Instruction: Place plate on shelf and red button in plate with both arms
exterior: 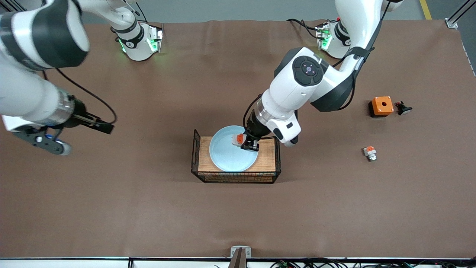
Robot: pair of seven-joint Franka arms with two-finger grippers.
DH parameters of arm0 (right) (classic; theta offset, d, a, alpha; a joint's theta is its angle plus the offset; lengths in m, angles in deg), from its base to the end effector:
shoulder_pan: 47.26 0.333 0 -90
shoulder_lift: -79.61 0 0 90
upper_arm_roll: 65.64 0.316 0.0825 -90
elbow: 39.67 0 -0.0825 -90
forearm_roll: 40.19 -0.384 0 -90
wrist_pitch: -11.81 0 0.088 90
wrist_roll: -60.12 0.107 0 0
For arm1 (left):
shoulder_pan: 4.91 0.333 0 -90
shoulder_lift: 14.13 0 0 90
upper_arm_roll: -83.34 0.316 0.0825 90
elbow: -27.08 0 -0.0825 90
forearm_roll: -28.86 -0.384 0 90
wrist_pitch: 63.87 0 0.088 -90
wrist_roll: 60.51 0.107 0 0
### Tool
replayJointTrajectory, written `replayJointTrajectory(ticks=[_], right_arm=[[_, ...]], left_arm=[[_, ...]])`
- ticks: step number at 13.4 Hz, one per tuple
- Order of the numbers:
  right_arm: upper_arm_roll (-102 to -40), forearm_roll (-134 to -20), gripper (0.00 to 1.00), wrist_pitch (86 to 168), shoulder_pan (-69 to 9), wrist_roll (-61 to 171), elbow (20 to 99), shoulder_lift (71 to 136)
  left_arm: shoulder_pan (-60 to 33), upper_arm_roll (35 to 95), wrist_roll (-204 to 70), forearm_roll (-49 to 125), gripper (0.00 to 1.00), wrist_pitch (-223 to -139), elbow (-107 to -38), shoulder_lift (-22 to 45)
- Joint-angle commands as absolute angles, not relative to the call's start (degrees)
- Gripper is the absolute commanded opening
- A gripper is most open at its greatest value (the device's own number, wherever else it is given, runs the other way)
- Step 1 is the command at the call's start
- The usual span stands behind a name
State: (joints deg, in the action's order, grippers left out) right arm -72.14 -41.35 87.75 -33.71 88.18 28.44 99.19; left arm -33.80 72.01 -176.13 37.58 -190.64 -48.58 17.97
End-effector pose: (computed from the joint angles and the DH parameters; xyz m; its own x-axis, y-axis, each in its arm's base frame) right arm 0.6211 0.0929 0.5793 0.9186 -0.3571 -0.1696 -0.3423 -0.9331 0.1105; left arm 0.5882 -0.4586 0.4526 0.1602 0.9193 -0.3596 0.9788 -0.1008 0.1782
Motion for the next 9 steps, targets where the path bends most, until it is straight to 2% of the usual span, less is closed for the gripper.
replayJointTrajectory(ticks=[1,5,9], right_arm=[[-71.3,-41.3,1.00,87.3,-39.3,75.9,31.3,96.7],[-71.3,-41.2,1.00,86.1,-47.3,62.1,31.3,96.0],[-71.3,-41.1,1.00,86.2,-49.1,60.9,31.4,96.7]], left_arm=[[-34.9,72.8,-177.1,38.3,0.25,-193.0,-46.2,21.0],[-35.9,73.1,-178.1,38.3,0.25,-197.8,-46.2,24.0],[-36.5,73.1,-180.2,38.3,0.25,-198.9,-46.4,25.8]])
